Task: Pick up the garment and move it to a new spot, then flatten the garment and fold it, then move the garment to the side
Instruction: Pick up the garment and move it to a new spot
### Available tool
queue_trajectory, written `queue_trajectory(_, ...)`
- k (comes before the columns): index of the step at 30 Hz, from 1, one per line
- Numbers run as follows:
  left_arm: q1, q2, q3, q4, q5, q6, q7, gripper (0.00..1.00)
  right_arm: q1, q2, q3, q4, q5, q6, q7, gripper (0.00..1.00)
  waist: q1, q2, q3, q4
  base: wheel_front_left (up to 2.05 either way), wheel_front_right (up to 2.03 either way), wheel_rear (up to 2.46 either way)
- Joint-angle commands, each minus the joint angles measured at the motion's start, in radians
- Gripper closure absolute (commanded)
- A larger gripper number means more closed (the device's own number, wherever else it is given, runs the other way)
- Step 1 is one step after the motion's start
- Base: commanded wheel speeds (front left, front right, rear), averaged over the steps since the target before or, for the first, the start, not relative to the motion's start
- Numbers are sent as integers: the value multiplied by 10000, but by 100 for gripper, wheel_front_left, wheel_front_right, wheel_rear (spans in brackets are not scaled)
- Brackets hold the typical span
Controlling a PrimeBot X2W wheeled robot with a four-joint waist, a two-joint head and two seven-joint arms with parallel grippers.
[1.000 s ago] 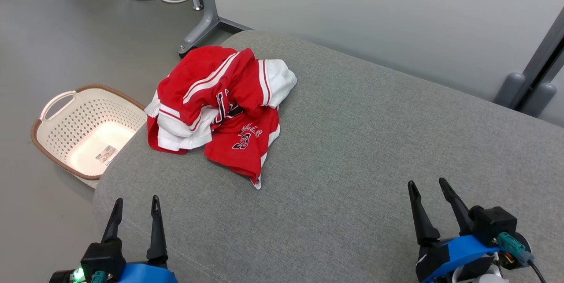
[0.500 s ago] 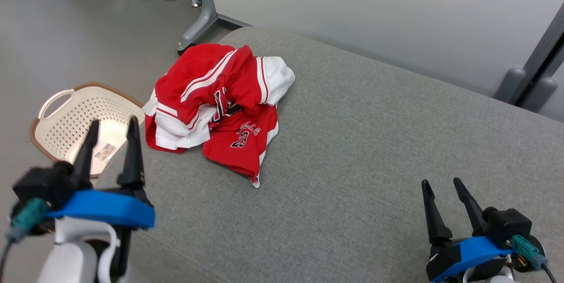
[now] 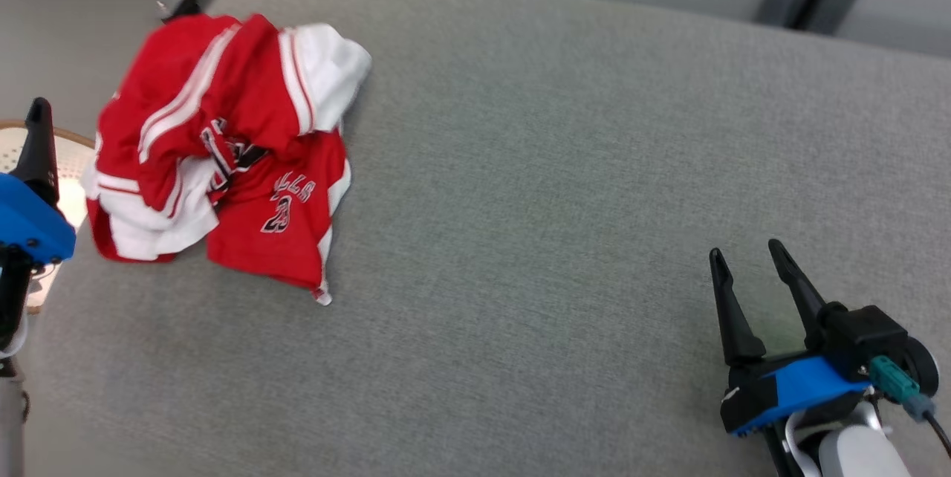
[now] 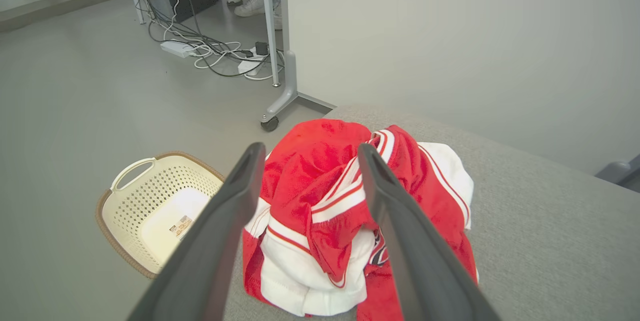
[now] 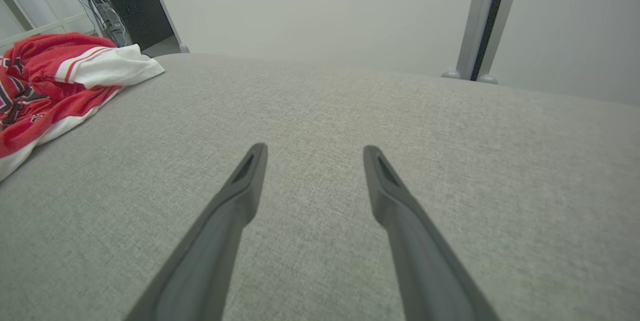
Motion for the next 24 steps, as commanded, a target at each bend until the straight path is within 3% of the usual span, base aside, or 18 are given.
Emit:
queue_trajectory(1,-122,51,77,207,-102,-9,135,0,-111,-54,-3,-139,-73,1,55,0,-3,0,176,-154,0,0,0)
queue_trajectory(7,-504,456,691,1321,-736,186,852,0,-349,-52,-68,-1012,-392,1,396,0,-3,0,1376,-1268,0,0,0)
queue_trajectory(17,-284,522,936,2576,-1059,588,1410,0,-362,-48,-145,-1423,-292,1,423,0,-3,0,1895,-2185,0,0,0)
queue_trajectory(18,-265,546,937,2643,-1094,636,1508,58,-356,-48,-160,-1428,-267,1,408,0,-3,0,1885,-2233,0,0,0)
queue_trajectory(19,-206,567,910,2719,-1132,620,1672,100,-344,-49,-154,-1406,-255,1,390,0,-3,0,1856,-2282,0,0,0)
queue_trajectory(24,-228,832,979,2442,-940,668,1295,100,-370,-48,-137,-1160,-36,1,238,0,-3,0,1492,-2377,0,0,0)
